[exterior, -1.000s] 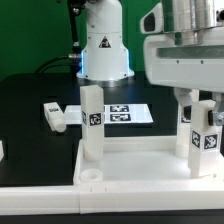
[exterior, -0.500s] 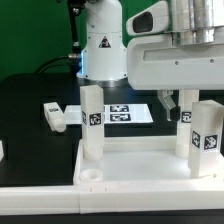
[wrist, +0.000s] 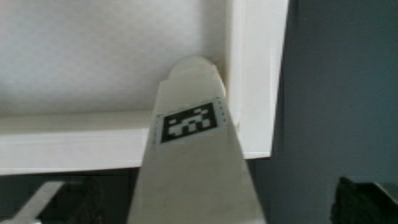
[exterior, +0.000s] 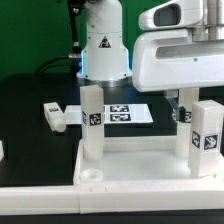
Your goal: Assemble desk
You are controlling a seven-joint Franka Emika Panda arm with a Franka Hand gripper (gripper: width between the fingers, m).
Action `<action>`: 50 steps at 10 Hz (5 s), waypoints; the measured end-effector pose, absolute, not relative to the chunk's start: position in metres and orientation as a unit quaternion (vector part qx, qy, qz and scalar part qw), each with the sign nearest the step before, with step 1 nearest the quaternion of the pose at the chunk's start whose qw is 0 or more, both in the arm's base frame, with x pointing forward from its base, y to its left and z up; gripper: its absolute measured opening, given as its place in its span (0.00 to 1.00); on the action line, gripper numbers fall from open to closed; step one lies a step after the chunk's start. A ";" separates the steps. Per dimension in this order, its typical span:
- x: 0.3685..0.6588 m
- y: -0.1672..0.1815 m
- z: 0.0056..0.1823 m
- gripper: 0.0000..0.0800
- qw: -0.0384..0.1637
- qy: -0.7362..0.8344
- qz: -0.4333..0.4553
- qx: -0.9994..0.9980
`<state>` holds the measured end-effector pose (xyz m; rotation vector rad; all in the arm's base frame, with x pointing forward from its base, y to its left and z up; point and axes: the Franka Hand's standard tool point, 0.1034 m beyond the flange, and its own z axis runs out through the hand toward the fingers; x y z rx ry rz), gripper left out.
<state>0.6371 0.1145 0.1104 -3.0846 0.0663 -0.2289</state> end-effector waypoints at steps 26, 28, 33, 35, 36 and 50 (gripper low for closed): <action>0.640 0.108 0.108 0.81 0.021 0.112 -0.059 -0.992; 0.639 0.109 0.107 0.80 0.023 0.130 -0.058 -0.990; 0.639 0.110 0.107 0.36 0.034 0.290 -0.051 -0.955; 0.640 0.107 0.107 0.36 0.041 0.427 -0.040 -0.902; 0.639 0.106 0.107 0.36 0.058 0.504 -0.028 -0.862; 0.640 0.111 0.107 0.78 0.098 0.755 0.020 -0.648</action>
Offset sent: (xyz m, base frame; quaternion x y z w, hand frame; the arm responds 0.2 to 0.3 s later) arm 0.0087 -0.0055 0.0007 -0.0376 -0.0061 0.2307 0.9723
